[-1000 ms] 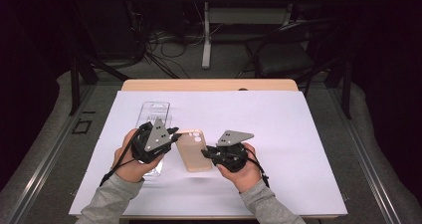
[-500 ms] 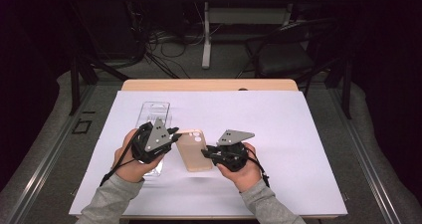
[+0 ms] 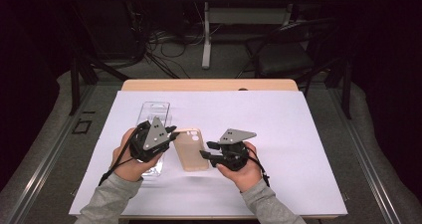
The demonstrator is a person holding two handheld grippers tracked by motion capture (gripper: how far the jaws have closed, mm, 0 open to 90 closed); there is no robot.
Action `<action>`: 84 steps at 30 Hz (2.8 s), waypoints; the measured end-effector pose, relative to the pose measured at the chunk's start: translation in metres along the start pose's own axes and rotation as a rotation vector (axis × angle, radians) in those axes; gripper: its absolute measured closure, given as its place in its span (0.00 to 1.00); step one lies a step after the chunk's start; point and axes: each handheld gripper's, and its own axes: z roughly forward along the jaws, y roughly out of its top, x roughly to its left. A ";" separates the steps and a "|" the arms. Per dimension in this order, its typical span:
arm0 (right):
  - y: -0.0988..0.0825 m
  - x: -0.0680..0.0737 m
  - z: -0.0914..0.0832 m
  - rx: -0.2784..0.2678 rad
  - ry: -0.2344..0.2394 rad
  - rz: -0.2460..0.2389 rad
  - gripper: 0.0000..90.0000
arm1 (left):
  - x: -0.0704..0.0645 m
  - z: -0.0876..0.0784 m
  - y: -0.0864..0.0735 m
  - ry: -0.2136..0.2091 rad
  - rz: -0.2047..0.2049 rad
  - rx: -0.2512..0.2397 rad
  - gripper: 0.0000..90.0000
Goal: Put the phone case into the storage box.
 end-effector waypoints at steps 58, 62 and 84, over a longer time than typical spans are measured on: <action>-0.005 -0.043 -0.020 0.002 -0.157 0.160 0.00 | 0.026 -0.002 -0.022 0.098 -0.099 -0.009 0.88; -0.005 -0.046 -0.022 0.011 -0.184 0.161 0.00 | 0.026 -0.002 -0.022 0.101 -0.099 -0.014 0.88; -0.007 -0.047 -0.021 0.050 -0.195 0.161 0.00 | 0.043 0.017 -0.006 0.050 -0.040 -0.016 0.88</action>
